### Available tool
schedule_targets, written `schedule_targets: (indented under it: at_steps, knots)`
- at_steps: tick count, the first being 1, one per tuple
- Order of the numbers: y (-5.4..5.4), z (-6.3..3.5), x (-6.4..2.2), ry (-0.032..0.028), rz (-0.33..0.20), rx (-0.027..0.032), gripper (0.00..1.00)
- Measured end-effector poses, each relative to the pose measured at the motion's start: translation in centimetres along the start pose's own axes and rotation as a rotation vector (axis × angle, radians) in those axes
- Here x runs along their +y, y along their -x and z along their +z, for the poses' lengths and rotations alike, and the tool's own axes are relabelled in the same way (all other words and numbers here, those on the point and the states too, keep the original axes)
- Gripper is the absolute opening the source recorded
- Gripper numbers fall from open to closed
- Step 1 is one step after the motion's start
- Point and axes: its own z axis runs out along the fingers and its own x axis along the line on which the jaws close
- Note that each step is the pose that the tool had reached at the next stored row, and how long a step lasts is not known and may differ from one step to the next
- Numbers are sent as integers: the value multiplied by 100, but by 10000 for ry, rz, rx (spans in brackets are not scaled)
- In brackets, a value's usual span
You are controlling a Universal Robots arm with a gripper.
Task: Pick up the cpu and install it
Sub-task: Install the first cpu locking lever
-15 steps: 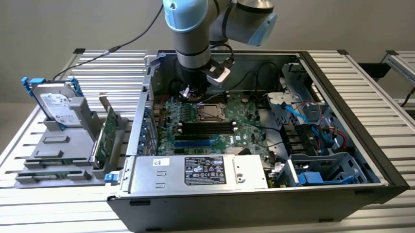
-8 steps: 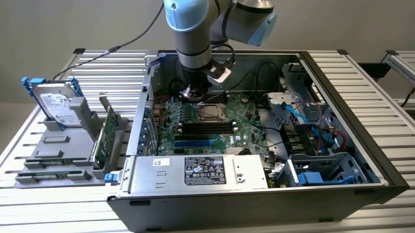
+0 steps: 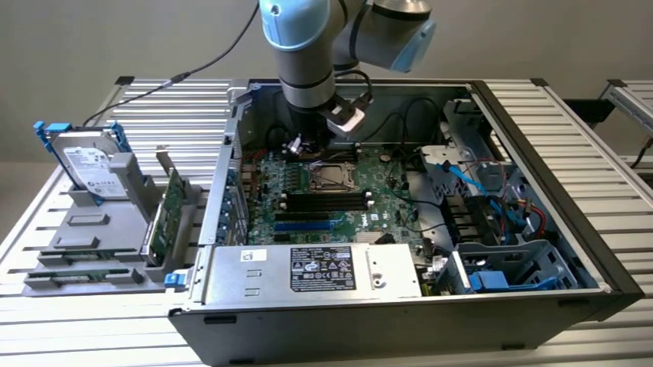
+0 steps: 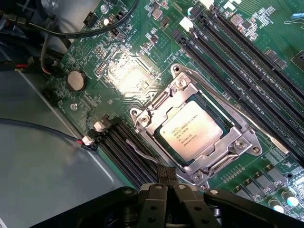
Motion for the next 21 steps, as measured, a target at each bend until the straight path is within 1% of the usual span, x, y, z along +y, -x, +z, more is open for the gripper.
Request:
schedule_targets:
  at_steps: [12,19,21]
  knots:
    - [-4,24,8,204,662,54,11]
    - [-14,39,0,263,872,66,11]
    - [-21,45,-8,289,969,70,11]
